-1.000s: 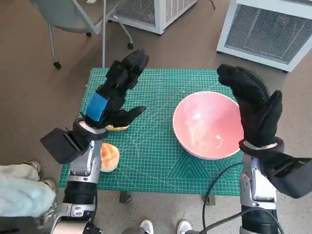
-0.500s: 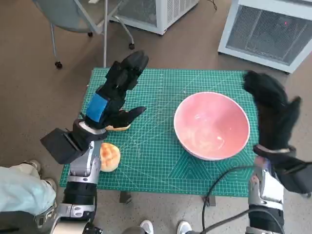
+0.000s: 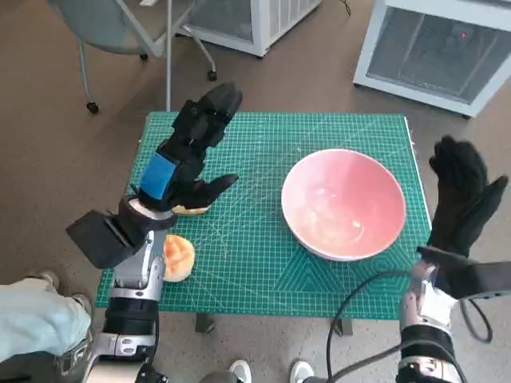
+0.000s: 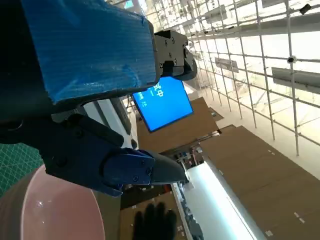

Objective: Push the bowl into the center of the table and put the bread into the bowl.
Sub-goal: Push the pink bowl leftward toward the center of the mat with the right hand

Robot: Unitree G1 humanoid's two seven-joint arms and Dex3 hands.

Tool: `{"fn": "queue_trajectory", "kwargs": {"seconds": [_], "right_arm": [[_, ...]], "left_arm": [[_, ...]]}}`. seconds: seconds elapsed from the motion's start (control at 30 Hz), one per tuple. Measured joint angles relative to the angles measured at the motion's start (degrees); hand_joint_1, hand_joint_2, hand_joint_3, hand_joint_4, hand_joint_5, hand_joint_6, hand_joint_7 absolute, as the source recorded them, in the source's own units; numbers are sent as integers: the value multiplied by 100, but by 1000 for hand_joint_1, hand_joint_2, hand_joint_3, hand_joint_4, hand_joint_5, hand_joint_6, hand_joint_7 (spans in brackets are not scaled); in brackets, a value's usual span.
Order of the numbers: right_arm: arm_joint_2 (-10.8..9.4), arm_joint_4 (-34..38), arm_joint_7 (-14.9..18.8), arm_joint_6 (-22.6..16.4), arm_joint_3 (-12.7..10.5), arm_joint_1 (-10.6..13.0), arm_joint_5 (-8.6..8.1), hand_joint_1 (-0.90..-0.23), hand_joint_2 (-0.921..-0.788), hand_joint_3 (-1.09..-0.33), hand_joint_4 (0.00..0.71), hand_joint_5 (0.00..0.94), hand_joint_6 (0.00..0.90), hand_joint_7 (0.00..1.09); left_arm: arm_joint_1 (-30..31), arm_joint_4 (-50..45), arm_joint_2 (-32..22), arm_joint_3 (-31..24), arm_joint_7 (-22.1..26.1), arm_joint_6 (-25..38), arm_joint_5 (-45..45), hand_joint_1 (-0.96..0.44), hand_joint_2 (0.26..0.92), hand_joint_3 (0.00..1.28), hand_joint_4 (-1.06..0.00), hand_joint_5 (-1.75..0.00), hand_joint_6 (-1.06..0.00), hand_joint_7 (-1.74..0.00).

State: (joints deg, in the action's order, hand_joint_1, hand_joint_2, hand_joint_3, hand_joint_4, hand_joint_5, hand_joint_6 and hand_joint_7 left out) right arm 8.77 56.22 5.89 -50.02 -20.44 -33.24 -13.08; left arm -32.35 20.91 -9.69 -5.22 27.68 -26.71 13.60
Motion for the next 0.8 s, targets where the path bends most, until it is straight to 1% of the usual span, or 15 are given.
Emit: {"fn": "queue_trajectory", "kwargs": {"seconds": [0.1,0.23,0.3,0.47,0.63,0.8], "right_arm": [[-1,344,-4,-3,-37,-94,-7,-658,-921,-921,171,17,69,570],[-4,732,-59,29,-45,-183,8,-620,-921,-929,177,18,70,567],[-10,892,-86,79,-42,-212,17,-598,-921,-938,181,18,69,564],[-31,1163,-171,286,-34,-284,34,-570,-921,-954,187,18,70,560],[-73,1338,-281,495,-36,-440,35,-579,-921,-961,203,23,99,570],[-154,1481,-309,734,-92,-628,9,-604,-921,-940,226,29,127,574]], "left_arm": [[-1,4,0,-1,6,0,2,-595,921,277,-163,-6,1,-488],[-1,16,0,-2,10,1,5,-597,921,277,-164,-6,1,-488],[-1,17,-1,-2,10,2,5,-597,921,277,-165,-6,1,-488],[-2,24,-7,-5,12,8,6,-597,921,277,-166,-6,1,-488],[-1,24,-29,-11,15,29,6,-597,921,276,-168,-6,1,-488],[1,5,-59,-12,19,57,6,-595,921,275,-170,-6,0,-489]]}}
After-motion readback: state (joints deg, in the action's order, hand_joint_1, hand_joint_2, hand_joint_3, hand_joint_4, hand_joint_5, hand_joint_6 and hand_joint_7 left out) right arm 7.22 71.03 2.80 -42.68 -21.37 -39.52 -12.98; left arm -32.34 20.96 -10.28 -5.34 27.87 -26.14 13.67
